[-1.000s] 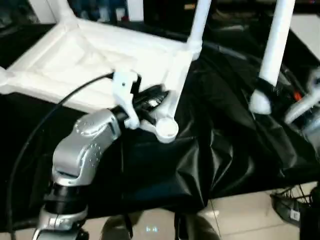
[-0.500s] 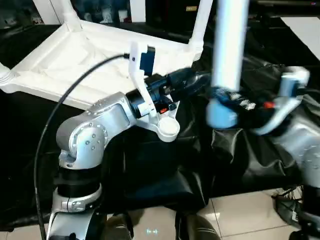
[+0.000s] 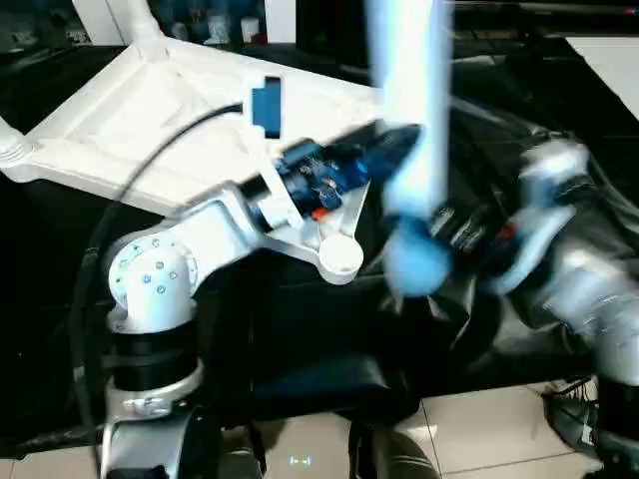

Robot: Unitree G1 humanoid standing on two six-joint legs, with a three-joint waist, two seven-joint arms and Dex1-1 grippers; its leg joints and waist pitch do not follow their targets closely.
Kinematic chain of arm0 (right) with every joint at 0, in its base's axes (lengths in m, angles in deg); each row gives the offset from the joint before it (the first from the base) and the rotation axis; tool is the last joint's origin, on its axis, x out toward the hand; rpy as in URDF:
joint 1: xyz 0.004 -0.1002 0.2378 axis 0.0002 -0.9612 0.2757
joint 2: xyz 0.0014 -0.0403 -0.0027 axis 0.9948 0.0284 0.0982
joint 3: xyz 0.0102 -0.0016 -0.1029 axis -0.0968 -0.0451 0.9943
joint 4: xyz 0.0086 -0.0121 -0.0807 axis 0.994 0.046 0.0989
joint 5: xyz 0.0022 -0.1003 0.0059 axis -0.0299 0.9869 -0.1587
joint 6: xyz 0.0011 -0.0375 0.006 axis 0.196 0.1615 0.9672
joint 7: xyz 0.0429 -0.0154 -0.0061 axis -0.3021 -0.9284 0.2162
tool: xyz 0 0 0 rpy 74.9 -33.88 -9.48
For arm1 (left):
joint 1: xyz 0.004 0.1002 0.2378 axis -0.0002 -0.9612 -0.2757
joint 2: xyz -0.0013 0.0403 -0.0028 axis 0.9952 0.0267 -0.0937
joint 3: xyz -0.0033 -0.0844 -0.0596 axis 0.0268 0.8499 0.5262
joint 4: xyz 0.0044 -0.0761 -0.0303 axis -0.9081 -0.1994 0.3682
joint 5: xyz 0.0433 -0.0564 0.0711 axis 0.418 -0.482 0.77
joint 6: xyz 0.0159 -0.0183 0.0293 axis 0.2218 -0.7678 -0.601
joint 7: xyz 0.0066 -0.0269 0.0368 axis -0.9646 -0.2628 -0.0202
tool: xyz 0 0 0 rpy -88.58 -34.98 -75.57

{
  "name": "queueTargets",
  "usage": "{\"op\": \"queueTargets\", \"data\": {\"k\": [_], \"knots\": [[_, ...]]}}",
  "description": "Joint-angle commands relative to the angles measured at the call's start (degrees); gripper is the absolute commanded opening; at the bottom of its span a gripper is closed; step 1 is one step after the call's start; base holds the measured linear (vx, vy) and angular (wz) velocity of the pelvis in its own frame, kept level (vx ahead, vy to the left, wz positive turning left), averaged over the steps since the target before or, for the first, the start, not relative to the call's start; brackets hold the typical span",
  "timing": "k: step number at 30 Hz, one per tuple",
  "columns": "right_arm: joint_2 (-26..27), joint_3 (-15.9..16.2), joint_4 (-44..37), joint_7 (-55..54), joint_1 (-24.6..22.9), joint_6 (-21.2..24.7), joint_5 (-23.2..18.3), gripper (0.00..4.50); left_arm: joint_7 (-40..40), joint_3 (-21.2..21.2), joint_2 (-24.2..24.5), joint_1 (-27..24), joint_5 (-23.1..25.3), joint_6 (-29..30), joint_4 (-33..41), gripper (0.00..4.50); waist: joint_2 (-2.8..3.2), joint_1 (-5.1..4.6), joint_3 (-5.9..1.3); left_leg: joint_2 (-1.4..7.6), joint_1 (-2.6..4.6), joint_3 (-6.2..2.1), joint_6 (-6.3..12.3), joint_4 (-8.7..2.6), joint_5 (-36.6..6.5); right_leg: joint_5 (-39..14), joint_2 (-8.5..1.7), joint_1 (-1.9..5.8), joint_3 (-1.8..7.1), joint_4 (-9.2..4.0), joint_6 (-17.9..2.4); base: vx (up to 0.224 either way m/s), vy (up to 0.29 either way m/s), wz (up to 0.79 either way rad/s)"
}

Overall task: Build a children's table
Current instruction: Pick table leg

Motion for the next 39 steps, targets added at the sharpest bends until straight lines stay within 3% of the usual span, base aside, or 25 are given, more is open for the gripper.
{"op": "queueTargets", "data": {"k": [1,4,6,7,10,12,13,19,27,28,33,39], "knots": [[-0.67,0.79,-1.27,0.71,-0.14,1.33,-0.97,1.91,2.09,0.28,-0.15,0.73,-2.59,1.29,0.03,4.38,-1.26,0.24,-6.36,-0.01,0.87,-0.26,4.58,-2.66,-4.66,-15.91,-2.91,4.36,2.06,-4.22,-8.48,0.000,0.000,0.00],[-0.99,2.06,-1.68,2.16,-0.59,2.73,-1.25,1.91,3.45,-0.01,0.56,1.34,-2.13,1.18,-2.32,4.48,-1.13,0.22,-6.55,0.13,1.00,-0.34,4.55,-2.65,-4.48,-15.80,-2.89,4.31,2.05,-4.21,-8.16,0.000,0.000,0.00],[-0.93,2.23,-1.44,2.40,-0.67,3.35,-2.06,1.91,3.39,1.87,0.11,1.98,-5.25,1.21,-4.10,4.50,-1.08,0.26,-6.55,0.07,0.98,-0.33,4.54,-2.64,-4.35,-15.35,-2.89,4.37,2.05,-4.15,-8.39,0.000,0.000,0.00],[-0.96,2.28,-1.35,2.42,-0.69,3.56,-2.49,1.91,3.22,2.60,0.01,2.17,-6.91,1.52,-4.62,4.17,-1.16,0.35,-6.67,0.05,0.98,-0.33,4.43,-2.58,-4.27,-14.37,-2.93,4.49,2.07,-3.99,-9.02,0.000,0.000,0.00],[-0.96,2.16,-0.38,2.79,-0.55,4.62,-4.35,1.91,4.85,3.50,0.66,2.28,-10.12,1.68,-4.71,4.13,-0.76,0.52,-6.67,0.09,0.92,-0.40,4.61,-2.56,-4.37,-13.15,-2.92,4.50,2.04,-3.83,-9.87,0.000,0.000,0.00],[-1.15,2.29,0.23,3.37,-0.46,4.93,-4.56,1.91,5.64,3.58,1.04,2.22,-10.57,1.94,-4.91,4.07,-0.84,0.50,-6.71,0.09,0.98,-0.35,4.85,-2.53,-4.36,-12.67,-2.86,4.50,2.04,-3.83,-10.24,0.000,0.000,0.00],[-1.17,2.14,1.15,3.81,-0.25,5.54,-5.02,1.91,6.96,3.55,1.46,1.94,-10.70,2.06,-5.01,3.75,-0.89,0.48,-6.70,0.08,0.99,-0.37,4.85,-2.56,-4.48,-12.85,-2.86,4.53,2.02,-3.85,-10.28,0.000,0.000,0.00],[-0.47,0.29,3.38,3.78,0.57,7.22,-7.64,1.91,9.76,5.06,1.78,1.37,-13.42,1.56,-7.02,3.35,-0.92,0.56,-6.67,0.12,1.08,-0.37,4.21,-2.58,-4.69,-14.02,-3.00,4.54,2.06,-3.92,-10.10,0.000,0.000,0.00],[-1.13,0.56,3.23,4.01,0.21,7.42,-8.30,1.91,10.68,6.11,2.51,0.86,-17.36,2.09,-8.41,2.82,-0.89,0.54,-6.65,0.21,1.04,-0.42,4.07,-2.63,-4.51,-12.86,-2.98,4.57,2.07,-3.74,-10.29,0.000,0.000,0.00],[-1.12,0.57,3.30,3.94,0.25,7.41,-8.33,1.91,11.06,6.21,2.66,0.99,-17.28,2.06,-8.89,2.57,-0.85,0.59,-6.67,0.16,1.04,-0.38,4.10,-2.59,-4.31,-12.56,-2.99,4.57,2.11,-3.72,-10.28,0.000,0.000,0.00],[-1.22,0.87,3.41,3.49,0.31,7.05,-8.40,1.91,11.34,5.51,3.23,0.98,-16.99,1.29,-9.89,2.18,-0.88,0.61,-6.62,0.13,1.08,-0.37,3.89,-2.63,-4.65,-13.59,-3.02,4.56,2.12,-3.85,-9.80,0.000,0.000,0.00],[-1.41,1.14,3.45,3.43,0.30,6.73,-8.07,1.91,12.89,3.19,4.92,0.49,-14.28,0.91,-9.24,1.95,-0.79,0.64,-6.59,0.20,1.09,-0.45,3.83,-2.70,-4.39,-12.94,-3.07,4.55,2.12,-3.72,-9.95,0.000,0.000,0.00]]}}
